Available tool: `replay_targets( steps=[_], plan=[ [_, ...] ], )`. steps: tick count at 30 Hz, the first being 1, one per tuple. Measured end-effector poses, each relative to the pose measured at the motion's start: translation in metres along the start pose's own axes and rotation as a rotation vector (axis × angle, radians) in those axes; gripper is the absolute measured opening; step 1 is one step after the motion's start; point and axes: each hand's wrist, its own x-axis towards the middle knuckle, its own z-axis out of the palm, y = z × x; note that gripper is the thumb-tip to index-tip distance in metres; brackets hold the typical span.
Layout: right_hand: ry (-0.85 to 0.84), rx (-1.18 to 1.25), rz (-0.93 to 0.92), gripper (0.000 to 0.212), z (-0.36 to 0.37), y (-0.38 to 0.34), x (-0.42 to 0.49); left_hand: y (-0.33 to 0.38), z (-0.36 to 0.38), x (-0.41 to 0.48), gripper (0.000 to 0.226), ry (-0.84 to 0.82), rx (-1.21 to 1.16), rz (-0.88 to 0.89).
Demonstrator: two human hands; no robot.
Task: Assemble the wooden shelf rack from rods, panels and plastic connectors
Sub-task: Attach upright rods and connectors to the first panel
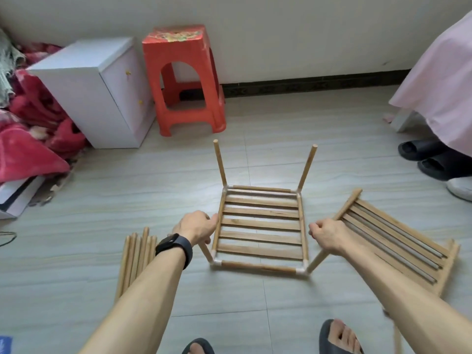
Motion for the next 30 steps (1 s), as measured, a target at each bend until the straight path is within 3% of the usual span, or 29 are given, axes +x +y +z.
replay_targets(
  steps=[2,4,7,9,12,15,24,30],
  plan=[
    [0.086,0.024,-0.013,0.047,0.005,0.001,0.001,0.003,0.008,0.011,0.057,0.065,0.083,-0.014],
    [0.065,-0.051,-0.019,0.039,0.004,0.002,0.004,0.003,0.011,0.022,0.057,0.09,0.117,-0.029],
    [0.046,-0.121,-0.034,0.033,0.002,0.002,0.006,0.001,0.013,0.037,0.052,-0.072,0.033,-0.022],
    [0.012,-0.117,-0.047,0.031,0.008,0.001,0.005,-0.002,0.018,0.041,0.051,-0.115,0.117,-0.021],
    [0.002,-0.026,-0.044,0.03,0.018,0.006,-0.001,-0.009,0.022,0.039,0.041,-0.037,0.057,0.0],
    [0.094,-0.047,-0.037,0.029,0.014,0.016,-0.007,-0.015,0.017,0.024,0.031,0.02,0.041,-0.021],
    [0.234,-0.165,0.037,0.032,0.008,0.008,0.007,-0.013,0.019,-0.008,0.026,0.013,-0.037,-0.065],
    [0.216,-0.306,0.043,0.031,0.01,0.002,0.021,-0.015,0.031,0.001,0.025,0.044,-0.039,-0.049]
  ],
)
